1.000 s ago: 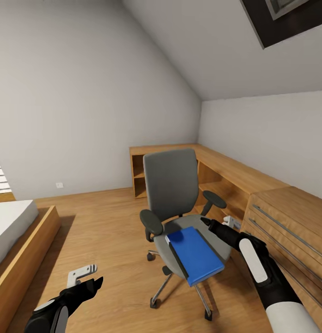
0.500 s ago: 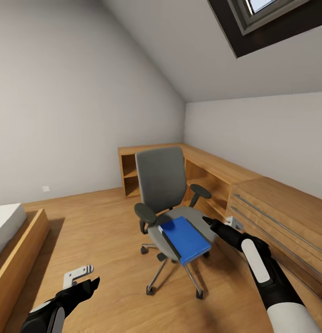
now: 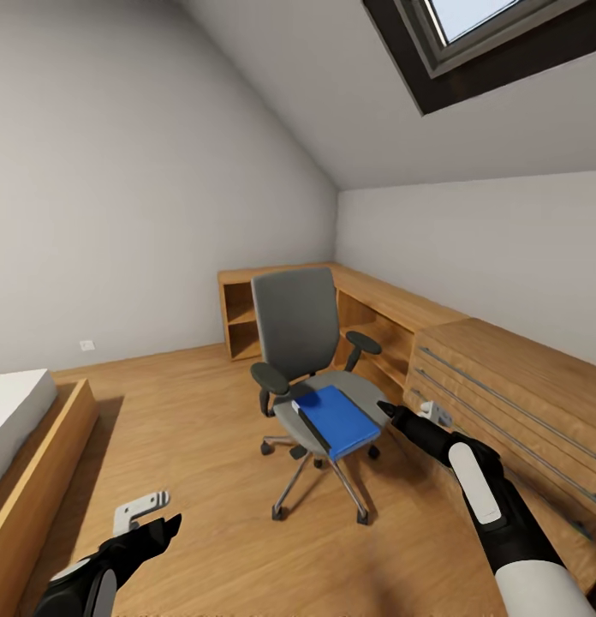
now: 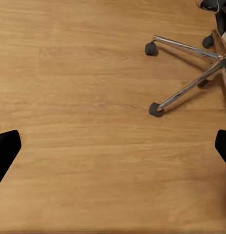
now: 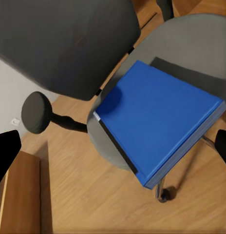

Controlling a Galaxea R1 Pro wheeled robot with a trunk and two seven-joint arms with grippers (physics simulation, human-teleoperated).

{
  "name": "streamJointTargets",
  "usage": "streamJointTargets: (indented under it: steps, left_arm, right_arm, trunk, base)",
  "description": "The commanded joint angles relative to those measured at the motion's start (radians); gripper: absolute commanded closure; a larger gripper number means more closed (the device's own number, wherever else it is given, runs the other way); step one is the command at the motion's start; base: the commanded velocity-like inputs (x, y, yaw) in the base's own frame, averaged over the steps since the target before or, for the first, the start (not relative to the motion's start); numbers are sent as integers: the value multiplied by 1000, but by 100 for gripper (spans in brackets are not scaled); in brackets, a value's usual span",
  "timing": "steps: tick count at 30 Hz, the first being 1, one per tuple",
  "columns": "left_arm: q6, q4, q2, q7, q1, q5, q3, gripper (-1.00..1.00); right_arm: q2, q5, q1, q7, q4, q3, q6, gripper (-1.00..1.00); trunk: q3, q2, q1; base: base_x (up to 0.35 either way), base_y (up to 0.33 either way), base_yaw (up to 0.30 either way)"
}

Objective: In the bedroom, organize the workspace by keeping the computer under the desk, ensuring the monitor is on the desk, placing the keyboard on the desk next to the monitor, placing the mouse on the desk next to the keyboard, moving the folder from the swivel chair onto the desk next to the mouse, stacking the notebook on top of the folder with the pen on top of the notebook, and positioning the swivel chair next to the desk.

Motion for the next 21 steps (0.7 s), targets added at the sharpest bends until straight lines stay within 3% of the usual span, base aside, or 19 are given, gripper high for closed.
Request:
streamJointTargets:
  steps: [1, 3, 4, 14, 21]
  left_arm:
    - [5, -3, -1, -6, -1, 0, 8, -100]
    - [6, -12, -2, -6, -1, 2, 35, -100]
    - [6, -24, -5, -8, -1, 55, 86, -100]
    - [6, -25, -3, -8, -1, 59, 87, -100]
    - [6, -25, -3, -8, -1, 59, 88, -100]
  right_arm:
    - [0, 1, -1, 4, 0, -2, 6, -100]
    - [0, 0, -1, 4, 2, -3, 6, -100]
    - [6, -3, 0, 11, 51, -1, 5, -100]
    - [7, -12, 0, 82, 93, -3, -9, -100]
    - [7, -12, 0, 88, 115, -2, -28, -100]
  trunk:
    - [-1, -1, 0]
    - [-1, -1, 0]
    - [-4, -8, 4]
    - [-36, -78, 42]
    - [-57, -127, 69]
  base:
    - [-76, 3, -3]
    - [-50, 2, -2]
    - [-1, 0, 0]
    - [0, 0, 0]
    - [0, 0, 0]
